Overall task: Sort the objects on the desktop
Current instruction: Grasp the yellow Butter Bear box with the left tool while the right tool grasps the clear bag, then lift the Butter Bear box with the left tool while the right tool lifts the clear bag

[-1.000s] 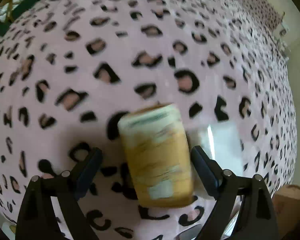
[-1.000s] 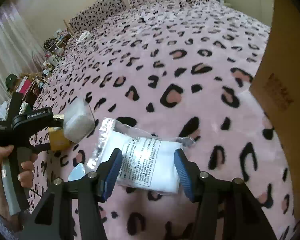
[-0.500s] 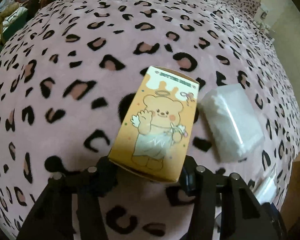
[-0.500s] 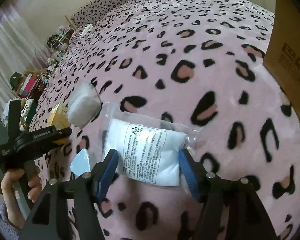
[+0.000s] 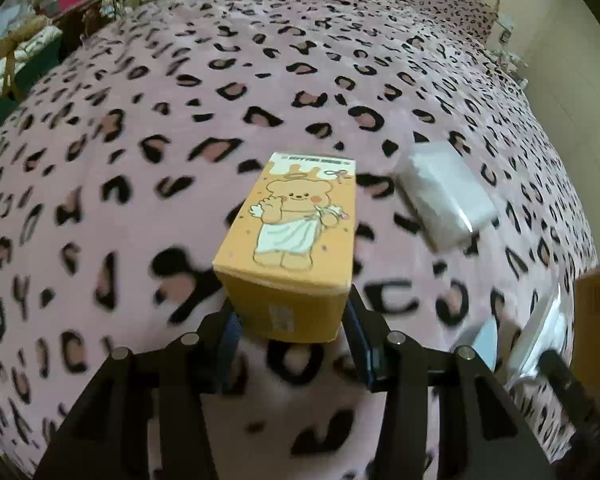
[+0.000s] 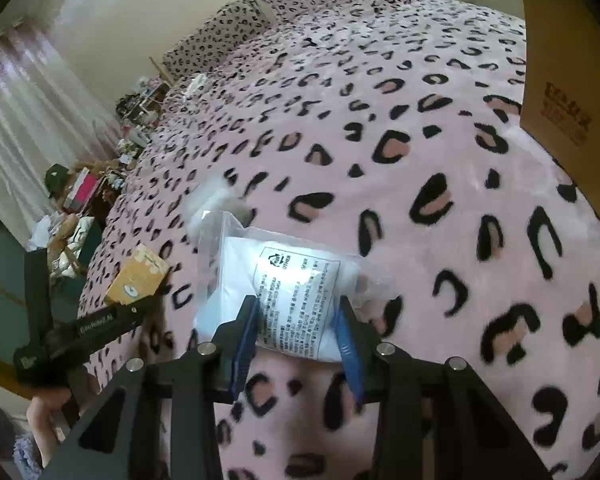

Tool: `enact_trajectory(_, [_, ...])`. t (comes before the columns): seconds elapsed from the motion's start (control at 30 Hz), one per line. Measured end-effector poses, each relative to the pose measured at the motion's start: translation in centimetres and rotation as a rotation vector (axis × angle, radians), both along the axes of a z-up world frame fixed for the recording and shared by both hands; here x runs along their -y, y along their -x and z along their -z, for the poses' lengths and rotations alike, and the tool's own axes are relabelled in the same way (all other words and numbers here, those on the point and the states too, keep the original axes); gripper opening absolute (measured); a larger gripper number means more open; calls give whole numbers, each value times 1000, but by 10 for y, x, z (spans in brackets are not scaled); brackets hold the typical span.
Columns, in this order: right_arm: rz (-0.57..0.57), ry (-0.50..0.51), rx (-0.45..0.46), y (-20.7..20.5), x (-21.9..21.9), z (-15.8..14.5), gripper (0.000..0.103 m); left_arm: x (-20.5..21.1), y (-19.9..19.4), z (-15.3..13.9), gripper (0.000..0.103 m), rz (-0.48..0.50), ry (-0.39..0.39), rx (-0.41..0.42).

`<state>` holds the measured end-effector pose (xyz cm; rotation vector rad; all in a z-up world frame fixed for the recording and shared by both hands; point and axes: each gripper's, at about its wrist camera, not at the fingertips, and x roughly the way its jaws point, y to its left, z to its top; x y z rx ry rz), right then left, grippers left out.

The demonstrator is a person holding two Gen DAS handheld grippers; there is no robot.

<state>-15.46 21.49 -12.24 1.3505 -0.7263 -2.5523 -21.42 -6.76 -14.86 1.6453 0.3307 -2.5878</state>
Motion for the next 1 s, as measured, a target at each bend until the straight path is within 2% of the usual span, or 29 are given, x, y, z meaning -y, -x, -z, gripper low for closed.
enact_trajectory(0.2, [-2, -35, -52, -31, 7, -23, 38, 4, -50, -26, 47, 18, 16, -52])
enact_trajectory(0.33, [-6, -62, -55, -52, 9, -33, 38, 0, -72, -33, 46, 44, 3, -45])
enact_trajectory(0.63, [-9, -66, -6, -90, 6, -24, 38, 0, -100, -1, 46, 53, -33, 22])
enact_trajectory(0.73, [-7, -65, 0, -93, 4, -22, 38, -1, -101, 1, 46, 60, -37, 3])
enact_trajectory(0.83, [-3, -59, 11, -92, 4, -19, 38, -2, -95, 14, 46, 71, -54, 34])
enact_trajectory(0.9, [-6, -52, 25, -91, 4, -14, 38, -6, -91, 23, 46, 85, -34, 56])
enact_trajectory(0.97, [-10, -52, 32, -91, 4, -11, 38, -11, -88, 25, 50, 94, 12, 39])
enact_trajectory(1.0, [-12, -50, 39, -90, 5, -8, 38, -13, -87, 25, 59, 99, 29, 29])
